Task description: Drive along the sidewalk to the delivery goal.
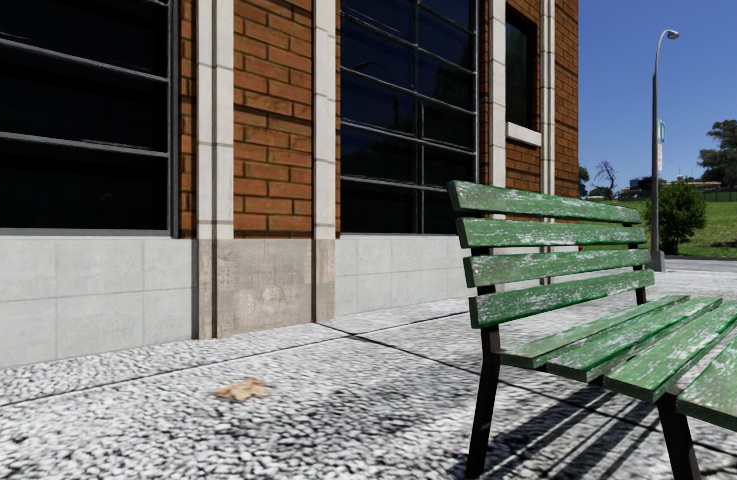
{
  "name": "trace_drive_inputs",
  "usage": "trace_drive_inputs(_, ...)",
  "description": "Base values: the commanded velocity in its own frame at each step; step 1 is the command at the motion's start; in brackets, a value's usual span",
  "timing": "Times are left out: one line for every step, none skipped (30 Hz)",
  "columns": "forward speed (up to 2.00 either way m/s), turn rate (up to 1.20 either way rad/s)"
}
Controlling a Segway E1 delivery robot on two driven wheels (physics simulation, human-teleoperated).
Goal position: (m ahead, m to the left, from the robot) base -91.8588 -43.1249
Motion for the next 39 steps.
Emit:
trace_drive_inputs(0.0,0.0)
trace_drive_inputs(0.0,0.0)
trace_drive_inputs(0.0,0.0)
trace_drive_inputs(0.0,0.0)
trace_drive_inputs(0.0,0.0)
trace_drive_inputs(0.0,0.0)
trace_drive_inputs(0.0,0.0)
trace_drive_inputs(0.0,0.0)
trace_drive_inputs(0.0,0.0)
trace_drive_inputs(0.0,0.0)
trace_drive_inputs(0.0,0.0)
trace_drive_inputs(0.0,0.0)
trace_drive_inputs(0.0,0.0)
trace_drive_inputs(0.0,0.0)
trace_drive_inputs(0.0,0.0)
trace_drive_inputs(0.0,0.0)
trace_drive_inputs(0.0,0.0)
trace_drive_inputs(0.0,0.0)
trace_drive_inputs(0.0,0.0)
trace_drive_inputs(0.0,0.0)
trace_drive_inputs(0.0,0.0)
trace_drive_inputs(0.0,0.0)
trace_drive_inputs(0.0,0.0)
trace_drive_inputs(0.0,0.0)
trace_drive_inputs(0.0,0.0)
trace_drive_inputs(0.0,0.0)
trace_drive_inputs(0.0,0.0)
trace_drive_inputs(0.0,0.0)
trace_drive_inputs(0.0,0.0)
trace_drive_inputs(0.0,0.0)
trace_drive_inputs(-0.09,0.0)
trace_drive_inputs(-0.29,0.12)
trace_drive_inputs(-0.39,0.24)
trace_drive_inputs(-0.39,0.24)
trace_drive_inputs(-0.42,0.35)
trace_drive_inputs(-0.43,0.45)
trace_drive_inputs(-0.44,0.49)
trace_drive_inputs(-0.44,0.49)
trace_drive_inputs(-0.44,0.49)
